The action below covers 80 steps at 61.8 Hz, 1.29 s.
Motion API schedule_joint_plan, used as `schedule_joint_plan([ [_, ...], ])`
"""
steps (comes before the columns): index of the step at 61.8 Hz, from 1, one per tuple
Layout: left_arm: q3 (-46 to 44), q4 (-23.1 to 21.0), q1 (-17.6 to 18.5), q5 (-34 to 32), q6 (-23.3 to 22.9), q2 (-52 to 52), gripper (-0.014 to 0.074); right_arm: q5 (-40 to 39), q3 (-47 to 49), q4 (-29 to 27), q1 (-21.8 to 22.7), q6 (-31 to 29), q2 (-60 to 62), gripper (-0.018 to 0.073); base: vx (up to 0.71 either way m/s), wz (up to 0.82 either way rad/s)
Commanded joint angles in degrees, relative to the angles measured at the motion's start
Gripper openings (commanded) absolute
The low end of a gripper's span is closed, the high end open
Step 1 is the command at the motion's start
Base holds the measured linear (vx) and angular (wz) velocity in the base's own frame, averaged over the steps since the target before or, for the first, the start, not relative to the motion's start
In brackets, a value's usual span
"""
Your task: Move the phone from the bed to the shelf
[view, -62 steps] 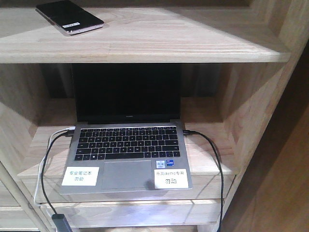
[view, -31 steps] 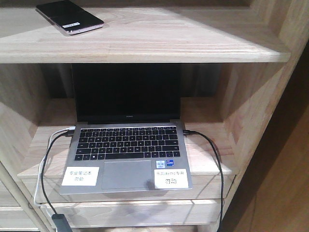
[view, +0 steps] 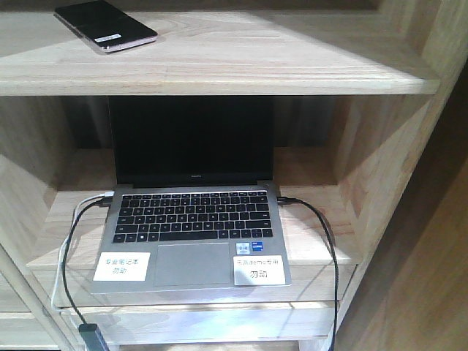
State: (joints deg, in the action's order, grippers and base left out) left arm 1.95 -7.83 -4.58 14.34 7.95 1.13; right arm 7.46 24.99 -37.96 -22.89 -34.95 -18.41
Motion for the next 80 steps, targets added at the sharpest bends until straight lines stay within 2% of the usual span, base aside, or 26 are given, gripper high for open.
schedule_joint_plan([
  [1,0.2,-0.5,0.2,-4.0,-0.2,0.3,0.0001,0.3,1.4,9.7,3.4,10.8,-0.5,-0.0004,0.00,0.00],
  [6,0.2,-0.5,0.2,-4.0,-0.2,0.3,0.0001,3.9,1.4,15.3,7.0,16.0,-0.4,-0.0004,0.00,0.00],
  [14,0.2,-0.5,0.2,-4.0,-0.2,0.3,0.0001,6.3,0.3,20.2,12.8,20.1,0.9,-0.0004,0.00,0.00],
  [29,0.2,-0.5,0.2,-4.0,-0.2,0.3,0.0001,6.0,-7.2,22.6,22.7,23.6,7.2,-0.0004,0.00,0.00],
  [35,0.2,-0.5,0.2,-4.0,-0.2,0.3,0.0001,5.6,-11.1,23.2,25.2,23.7,9.8,-0.0004,0.00,0.00],
  [47,0.2,-0.5,0.2,-4.0,-0.2,0.3,0.0001,0.6,-18.8,28.4,25.5,26.0,15.9,-0.0004,0.00,0.00],
  [60,0.2,-0.5,0.2,-4.0,-0.2,0.3,0.0001,-10.4,-27.0,32.5,25.5,30.9,19.4,-0.0004,0.00,0.00],
  [67,0.2,-0.5,0.2,-4.0,-0.2,0.3,0.0001,-9.2,-27.1,34.9,25.5,31.6,19.4,-0.0004,0.00,0.00],
  [80,0.2,-0.5,0.2,-4.0,-0.2,0.3,0.0001,-9.2,-27.1,35.0,25.5,31.6,19.4,-0.0004,0.00,0.00],
])
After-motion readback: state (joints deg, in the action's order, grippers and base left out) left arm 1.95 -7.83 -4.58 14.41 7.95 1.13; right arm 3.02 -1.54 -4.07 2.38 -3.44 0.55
